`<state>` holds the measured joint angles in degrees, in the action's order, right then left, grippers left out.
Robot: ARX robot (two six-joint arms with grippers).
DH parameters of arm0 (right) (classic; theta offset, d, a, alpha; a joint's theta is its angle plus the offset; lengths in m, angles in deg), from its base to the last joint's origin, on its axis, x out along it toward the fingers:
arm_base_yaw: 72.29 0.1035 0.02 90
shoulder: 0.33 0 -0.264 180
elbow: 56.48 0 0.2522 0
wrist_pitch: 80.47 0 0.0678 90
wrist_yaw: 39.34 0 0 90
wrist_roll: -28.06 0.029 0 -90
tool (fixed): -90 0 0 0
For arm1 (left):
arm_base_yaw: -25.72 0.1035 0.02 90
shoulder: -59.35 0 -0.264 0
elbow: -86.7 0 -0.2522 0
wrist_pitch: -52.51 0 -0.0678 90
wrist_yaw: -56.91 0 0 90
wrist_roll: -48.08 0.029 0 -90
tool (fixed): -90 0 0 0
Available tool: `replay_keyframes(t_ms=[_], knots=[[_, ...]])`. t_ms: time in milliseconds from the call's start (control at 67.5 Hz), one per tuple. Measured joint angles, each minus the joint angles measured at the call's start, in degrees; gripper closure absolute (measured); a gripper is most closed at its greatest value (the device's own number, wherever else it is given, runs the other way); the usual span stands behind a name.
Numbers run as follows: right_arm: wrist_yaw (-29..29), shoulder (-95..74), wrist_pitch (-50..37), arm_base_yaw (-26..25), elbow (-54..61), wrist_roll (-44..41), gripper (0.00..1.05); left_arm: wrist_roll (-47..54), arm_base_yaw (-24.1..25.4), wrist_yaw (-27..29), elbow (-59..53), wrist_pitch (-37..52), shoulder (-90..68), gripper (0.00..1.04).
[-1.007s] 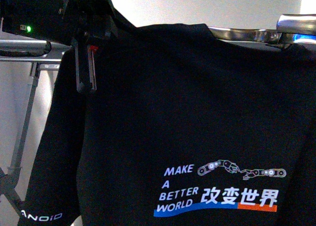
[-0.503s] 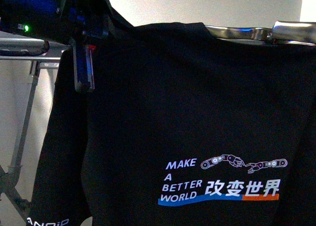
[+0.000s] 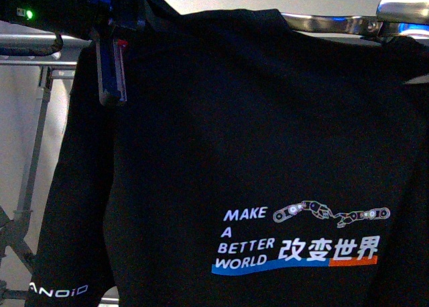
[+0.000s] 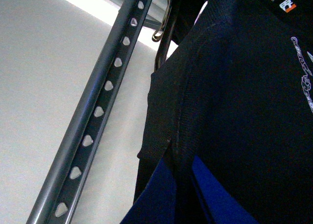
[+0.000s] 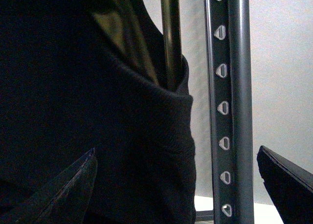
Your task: Hang clothes on hanger
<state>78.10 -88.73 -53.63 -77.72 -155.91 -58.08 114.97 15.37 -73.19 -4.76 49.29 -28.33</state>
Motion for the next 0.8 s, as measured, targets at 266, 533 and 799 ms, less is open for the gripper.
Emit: replay_keyframes(t_ms=[266,533,799], knots=[[-0.7,-7.6,7.8,-0.3,-9.7,0.5,0.07,0.0,0.0,0.0,0.0,0.0,0.0,1.0],[-2.0,-10.7,7.2,0.5,-12.2,2.0,0.07,0.0,0.0,0.1,0.0,0.0,0.0,1.0],[-2.6,-11.6,6.0,1.3,-12.2,3.9,0.27,0.0,0.0,0.2,0.0,0.0,0.0,1.0]])
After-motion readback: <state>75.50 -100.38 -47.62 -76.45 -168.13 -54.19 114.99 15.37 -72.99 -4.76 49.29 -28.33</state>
